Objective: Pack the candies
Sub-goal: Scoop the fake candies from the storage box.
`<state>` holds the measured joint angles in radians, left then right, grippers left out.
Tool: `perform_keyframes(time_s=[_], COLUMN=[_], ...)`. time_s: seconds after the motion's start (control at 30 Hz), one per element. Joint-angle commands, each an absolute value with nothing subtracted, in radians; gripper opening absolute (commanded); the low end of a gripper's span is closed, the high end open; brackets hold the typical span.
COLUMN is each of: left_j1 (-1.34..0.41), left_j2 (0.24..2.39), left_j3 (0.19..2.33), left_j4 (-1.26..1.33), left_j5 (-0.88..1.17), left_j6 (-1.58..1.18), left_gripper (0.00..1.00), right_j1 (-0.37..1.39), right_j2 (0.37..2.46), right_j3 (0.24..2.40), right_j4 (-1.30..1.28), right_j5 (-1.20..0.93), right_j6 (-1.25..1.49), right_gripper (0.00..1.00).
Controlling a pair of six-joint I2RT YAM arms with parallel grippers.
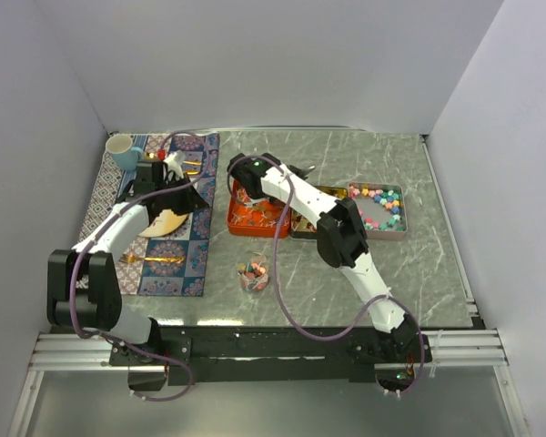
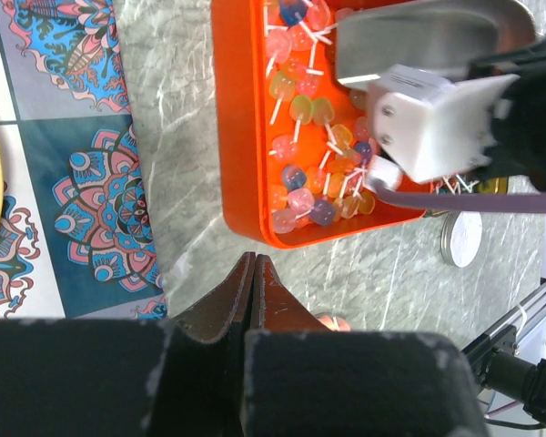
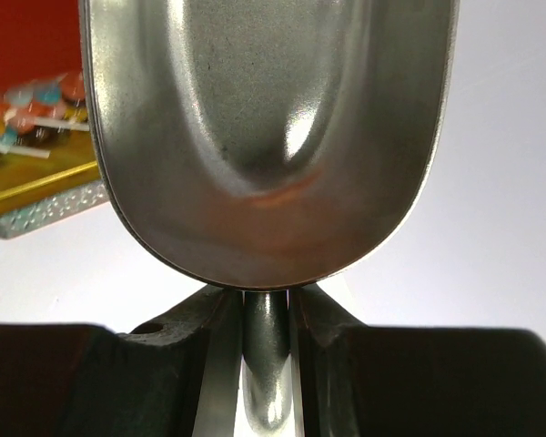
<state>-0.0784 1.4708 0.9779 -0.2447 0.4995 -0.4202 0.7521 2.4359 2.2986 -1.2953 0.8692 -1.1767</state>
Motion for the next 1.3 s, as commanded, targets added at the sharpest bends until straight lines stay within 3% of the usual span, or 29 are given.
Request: perform_keyframes(time_s=[0.0, 0.27, 0.4, 0.73, 1.0, 1.27], left_j1=[-0.084, -0.114, -0.115, -0.120, -0.120, -0.127], left_j2=[1.451, 1.600, 1.643, 1.784, 1.943, 2.100], left_j3=[0.974, 1.065, 1.063, 1.140, 1.276, 1.458], left_j4=[-0.199, -0.258, -0.241, -0.284, -0.327, -0.376], left_j5=[0.503, 0.497, 0.512, 0.512, 0.546, 0.591], left_j6=[-0.413, -0.420, -0.431, -0.439, -0.443, -0.451], left_gripper=[0.01, 0.01, 0.01, 0.01, 0.01, 0.01], right_j1=[0.741, 0.762, 0.782, 0.821, 0.815, 0.802], right_j2=[2.517, 2.594, 2.580, 2.560, 2.485, 2.309], right_j3=[2.313, 2.353, 2.315, 2.299, 2.166, 1.903], right_j4=[-1.344, -1.218, -1.025, -0.874, -0.810, -0.733], right_j5=[0.982, 1.028, 1.009, 0.841, 0.698, 0.562], right_j6=[-1.203, -1.304, -1.448, -1.522, -1.526, -1.656], right_gripper=[0.00, 0.00, 0.00, 0.00, 0.00, 0.00])
